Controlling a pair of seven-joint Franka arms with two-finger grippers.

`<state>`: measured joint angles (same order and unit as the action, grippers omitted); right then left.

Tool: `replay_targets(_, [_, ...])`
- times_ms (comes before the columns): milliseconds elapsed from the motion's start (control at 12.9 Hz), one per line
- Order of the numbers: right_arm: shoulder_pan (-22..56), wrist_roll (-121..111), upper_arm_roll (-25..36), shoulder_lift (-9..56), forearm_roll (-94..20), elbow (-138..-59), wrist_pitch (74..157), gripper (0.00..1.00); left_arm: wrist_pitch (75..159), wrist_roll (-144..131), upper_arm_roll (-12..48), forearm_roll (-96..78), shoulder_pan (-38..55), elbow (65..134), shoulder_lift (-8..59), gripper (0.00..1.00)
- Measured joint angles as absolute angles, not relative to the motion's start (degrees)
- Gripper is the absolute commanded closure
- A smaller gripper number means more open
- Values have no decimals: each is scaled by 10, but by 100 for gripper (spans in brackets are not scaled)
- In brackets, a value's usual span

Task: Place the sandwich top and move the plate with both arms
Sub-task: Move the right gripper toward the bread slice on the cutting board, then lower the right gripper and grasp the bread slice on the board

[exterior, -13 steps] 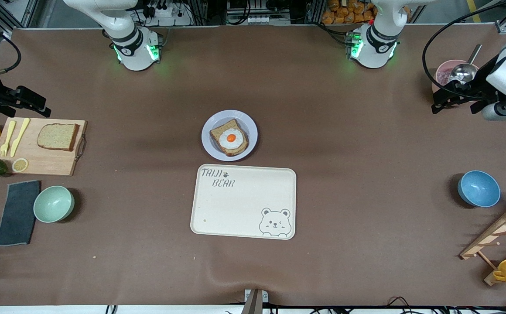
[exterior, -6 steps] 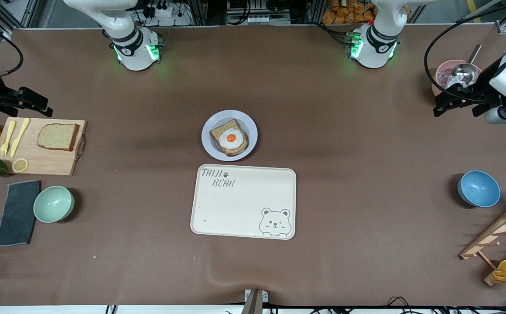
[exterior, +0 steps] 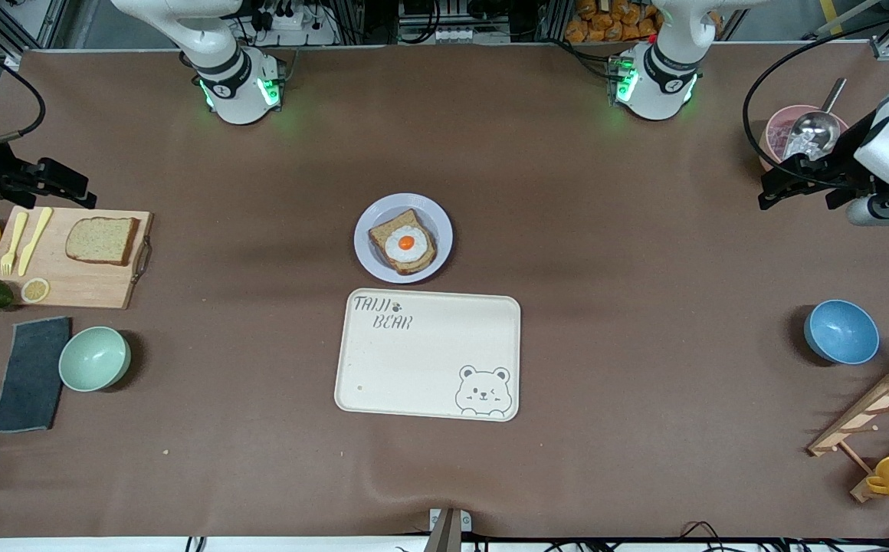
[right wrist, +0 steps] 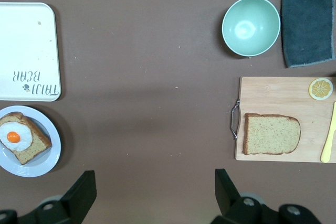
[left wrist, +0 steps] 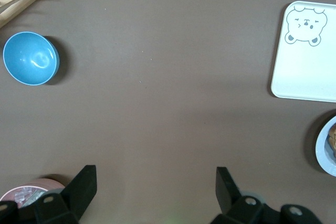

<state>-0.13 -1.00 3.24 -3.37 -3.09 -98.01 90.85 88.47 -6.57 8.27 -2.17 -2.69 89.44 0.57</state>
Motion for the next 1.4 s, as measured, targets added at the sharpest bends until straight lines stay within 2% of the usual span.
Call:
replay_targets(389, [-23,-10,38,1,-30,-988,909,0,885,-66,82,-22,-29,894,6,0])
replay_targets(778, [-134,-109,45,103,-27,-993,933,0,885,-66,80,-22,-33,894,6,0])
replay_targets(1401, [-267,-290,46,120,-9,-1116,1120,0,885,-66,77,-22,-34,894,6,0])
